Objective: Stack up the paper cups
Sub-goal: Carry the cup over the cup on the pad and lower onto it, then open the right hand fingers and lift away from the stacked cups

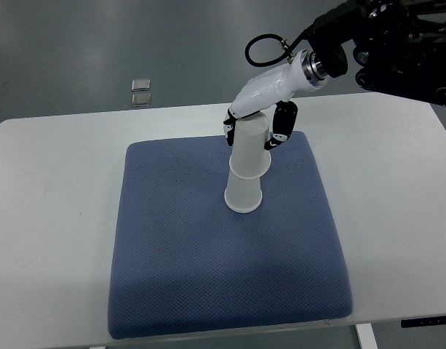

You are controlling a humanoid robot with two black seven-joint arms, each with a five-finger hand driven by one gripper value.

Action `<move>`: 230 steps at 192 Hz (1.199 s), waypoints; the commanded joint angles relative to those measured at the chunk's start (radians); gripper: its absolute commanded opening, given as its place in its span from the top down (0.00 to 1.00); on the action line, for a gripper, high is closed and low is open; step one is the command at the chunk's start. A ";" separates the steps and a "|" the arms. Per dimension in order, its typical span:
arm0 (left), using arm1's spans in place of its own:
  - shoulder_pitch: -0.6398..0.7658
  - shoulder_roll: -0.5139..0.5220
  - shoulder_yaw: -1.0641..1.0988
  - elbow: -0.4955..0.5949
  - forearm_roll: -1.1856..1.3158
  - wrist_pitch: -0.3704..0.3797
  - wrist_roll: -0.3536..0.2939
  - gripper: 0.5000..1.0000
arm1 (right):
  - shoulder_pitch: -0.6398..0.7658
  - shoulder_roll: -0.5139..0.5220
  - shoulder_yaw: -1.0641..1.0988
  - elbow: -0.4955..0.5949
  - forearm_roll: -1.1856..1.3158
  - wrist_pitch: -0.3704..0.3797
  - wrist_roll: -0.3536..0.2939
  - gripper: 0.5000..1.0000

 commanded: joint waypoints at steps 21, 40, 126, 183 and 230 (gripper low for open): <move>0.000 0.000 0.000 0.000 0.000 -0.001 -0.001 0.00 | -0.012 0.030 0.000 -0.033 0.002 -0.001 -0.004 0.67; 0.000 0.000 0.000 0.000 0.000 -0.001 0.001 0.00 | -0.024 0.051 -0.002 -0.061 0.002 -0.005 -0.005 0.67; 0.000 0.000 0.000 0.000 0.000 0.001 0.001 0.00 | -0.070 0.058 0.000 -0.082 0.002 -0.012 -0.009 0.47; 0.000 0.000 -0.001 0.000 0.000 -0.001 0.001 0.00 | -0.071 0.058 0.000 -0.082 0.004 -0.006 -0.009 0.21; 0.000 0.000 0.000 0.000 0.000 0.001 -0.001 0.00 | -0.070 0.054 0.000 -0.082 0.005 -0.003 -0.009 0.20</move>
